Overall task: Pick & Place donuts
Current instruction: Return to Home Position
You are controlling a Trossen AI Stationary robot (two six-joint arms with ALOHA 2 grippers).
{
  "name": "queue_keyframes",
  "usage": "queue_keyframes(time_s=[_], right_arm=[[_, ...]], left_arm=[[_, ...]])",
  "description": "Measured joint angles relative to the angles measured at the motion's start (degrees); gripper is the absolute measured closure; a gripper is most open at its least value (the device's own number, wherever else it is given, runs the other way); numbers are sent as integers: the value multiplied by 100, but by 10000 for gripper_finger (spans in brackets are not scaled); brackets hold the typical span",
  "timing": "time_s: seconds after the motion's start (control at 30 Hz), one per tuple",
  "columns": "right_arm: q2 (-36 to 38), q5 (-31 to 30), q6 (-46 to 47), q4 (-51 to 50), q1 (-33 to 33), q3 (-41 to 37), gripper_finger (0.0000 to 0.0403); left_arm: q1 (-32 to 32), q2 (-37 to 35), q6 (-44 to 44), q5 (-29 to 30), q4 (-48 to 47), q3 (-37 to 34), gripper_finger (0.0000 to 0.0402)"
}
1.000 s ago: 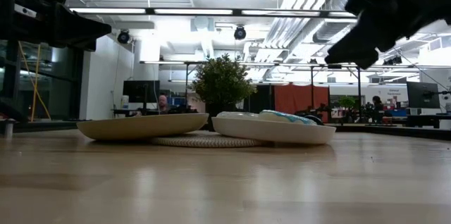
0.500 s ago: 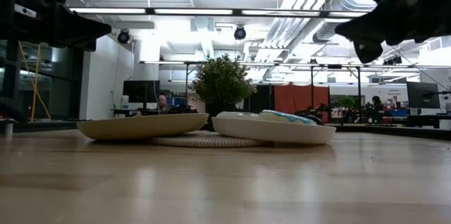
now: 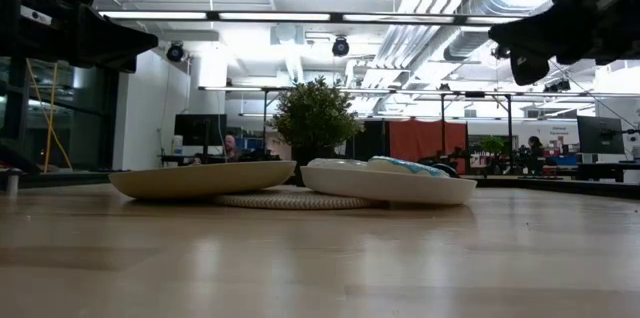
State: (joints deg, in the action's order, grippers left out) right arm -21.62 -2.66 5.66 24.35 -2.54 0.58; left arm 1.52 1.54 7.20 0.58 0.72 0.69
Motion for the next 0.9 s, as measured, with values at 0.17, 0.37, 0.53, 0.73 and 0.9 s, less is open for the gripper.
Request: queue_keyframes(time_s=[0.17,0.37,0.53,0.73,0.9], right_arm=[[485,347,84,-897,66,0,403],[1235,502,185,-1727,-116,0,403],[1906,412,195,-2291,-391,0,403],[2131,304,-64,-2331,-328,0,403],[2093,291,-272,-2341,-127,0,403]], left_arm=[[0,0,-2,0,-1,0,401],[-1,-1,-1,0,-1,0,401],[-2,0,0,0,-1,0,401],[-2,-2,0,0,-1,0,401],[-1,0,-1,0,-1,0,401]])
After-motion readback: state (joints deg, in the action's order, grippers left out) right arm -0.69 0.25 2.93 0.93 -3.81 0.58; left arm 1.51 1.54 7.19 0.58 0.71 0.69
